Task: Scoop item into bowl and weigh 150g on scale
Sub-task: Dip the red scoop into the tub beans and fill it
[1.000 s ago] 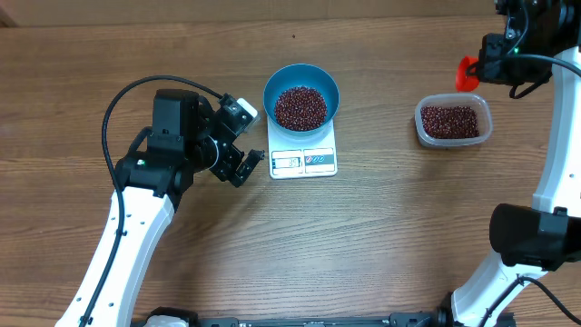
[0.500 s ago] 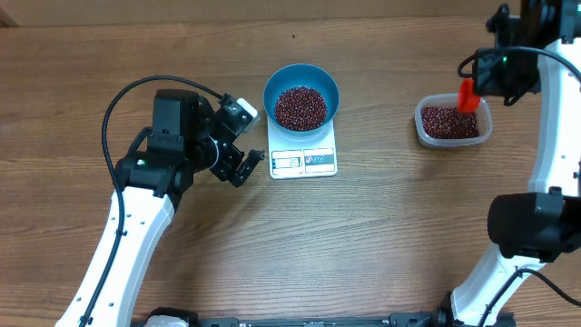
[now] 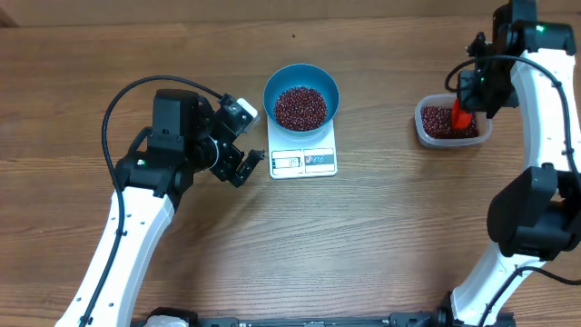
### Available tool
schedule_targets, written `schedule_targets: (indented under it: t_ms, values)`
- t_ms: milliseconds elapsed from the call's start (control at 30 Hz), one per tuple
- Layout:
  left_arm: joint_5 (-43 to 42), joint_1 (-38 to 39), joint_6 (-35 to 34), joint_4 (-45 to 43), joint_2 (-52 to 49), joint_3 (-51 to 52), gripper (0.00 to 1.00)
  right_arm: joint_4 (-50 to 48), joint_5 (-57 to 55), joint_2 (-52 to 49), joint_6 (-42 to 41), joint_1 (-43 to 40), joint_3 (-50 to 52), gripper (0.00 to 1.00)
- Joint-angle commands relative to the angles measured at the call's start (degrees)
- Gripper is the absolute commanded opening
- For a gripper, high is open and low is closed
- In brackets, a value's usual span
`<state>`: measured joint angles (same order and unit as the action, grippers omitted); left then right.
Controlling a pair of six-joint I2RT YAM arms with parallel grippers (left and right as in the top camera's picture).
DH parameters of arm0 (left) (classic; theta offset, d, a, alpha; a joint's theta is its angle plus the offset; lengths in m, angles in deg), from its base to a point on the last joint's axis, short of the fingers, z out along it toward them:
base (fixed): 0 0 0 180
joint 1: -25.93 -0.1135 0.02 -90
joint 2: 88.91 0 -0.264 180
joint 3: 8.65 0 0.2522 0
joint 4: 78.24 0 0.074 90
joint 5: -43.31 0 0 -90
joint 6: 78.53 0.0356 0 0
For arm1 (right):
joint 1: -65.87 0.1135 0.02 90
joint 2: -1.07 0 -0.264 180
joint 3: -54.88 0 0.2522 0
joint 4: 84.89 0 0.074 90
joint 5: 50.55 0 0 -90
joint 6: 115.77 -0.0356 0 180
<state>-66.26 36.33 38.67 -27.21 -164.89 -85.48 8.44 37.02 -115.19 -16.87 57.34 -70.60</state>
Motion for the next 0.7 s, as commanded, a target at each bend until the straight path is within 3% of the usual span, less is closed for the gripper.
schedule_targets:
  t_ms: [0, 667]
  values:
    - [-1.0, -0.2, 0.7, 0.0, -0.3, -1.3, 0.99, -3.2, -0.9, 0.1, 1.9, 0.1, 3.4, 0.04]
    - [-1.0, -0.2, 0.7, 0.0, -0.3, -1.3, 1.00, -7.0, 8.8, 0.1, 1.7, 0.1, 5.7, 0.04]
